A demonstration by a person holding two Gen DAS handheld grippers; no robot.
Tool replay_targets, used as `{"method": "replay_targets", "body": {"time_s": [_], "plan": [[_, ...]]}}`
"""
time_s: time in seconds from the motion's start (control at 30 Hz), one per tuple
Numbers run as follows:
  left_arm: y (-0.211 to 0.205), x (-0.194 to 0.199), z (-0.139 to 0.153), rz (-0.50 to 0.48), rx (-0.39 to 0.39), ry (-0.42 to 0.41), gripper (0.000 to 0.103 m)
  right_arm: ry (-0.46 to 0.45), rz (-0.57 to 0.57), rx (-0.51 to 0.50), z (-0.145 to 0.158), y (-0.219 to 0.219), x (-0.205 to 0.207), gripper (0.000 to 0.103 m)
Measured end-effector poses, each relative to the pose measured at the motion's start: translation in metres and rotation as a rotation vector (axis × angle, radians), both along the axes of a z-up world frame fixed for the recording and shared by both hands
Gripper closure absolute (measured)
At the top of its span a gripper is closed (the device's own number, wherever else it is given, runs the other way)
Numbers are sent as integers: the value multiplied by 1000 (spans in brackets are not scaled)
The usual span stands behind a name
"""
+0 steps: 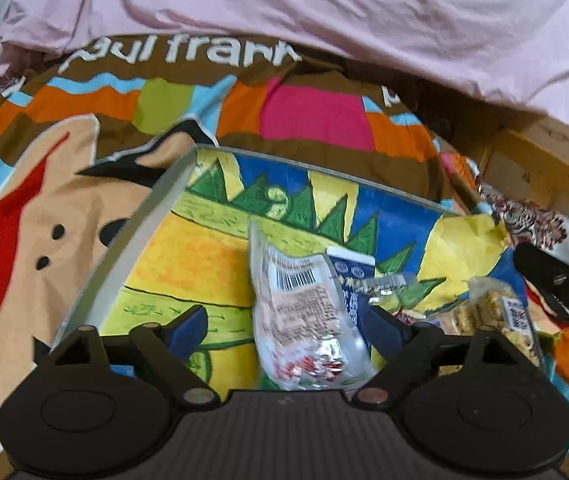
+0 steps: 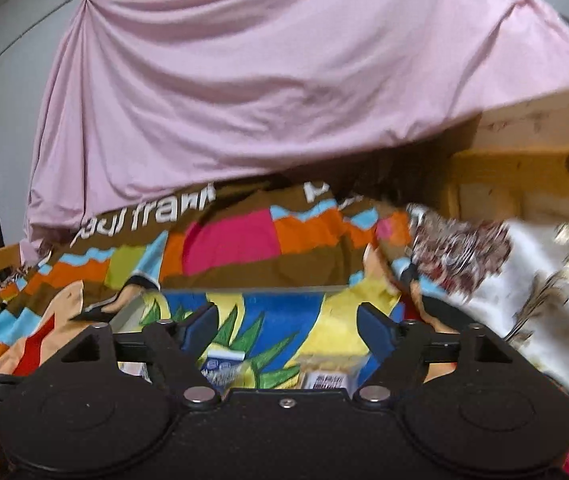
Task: Organize snacks
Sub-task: 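Lift both open tools up and away from the tray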
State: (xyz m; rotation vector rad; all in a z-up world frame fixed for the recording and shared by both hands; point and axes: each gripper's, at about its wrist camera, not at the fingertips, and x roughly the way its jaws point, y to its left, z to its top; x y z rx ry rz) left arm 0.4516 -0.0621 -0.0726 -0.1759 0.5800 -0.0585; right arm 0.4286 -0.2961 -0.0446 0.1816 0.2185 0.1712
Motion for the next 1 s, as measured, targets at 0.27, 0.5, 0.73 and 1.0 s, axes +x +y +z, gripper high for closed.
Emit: {"method": "replay_targets", "body": {"time_s": [0.27,0.5,0.73,1.0], "plan": [[9,-44,33,18,1,-127,2,-57,-3,-40,42,6,-43,10],[22,-95,69,51,0,-215,1,-80,20,-41,71,16,-93,1],[40,-152,94,82,2,-276,1,-101,38,-56,85,26,-152,1],[52,-209,108,101,-7,-307,1,-90,23,-42,87,25,-210,1]]}}
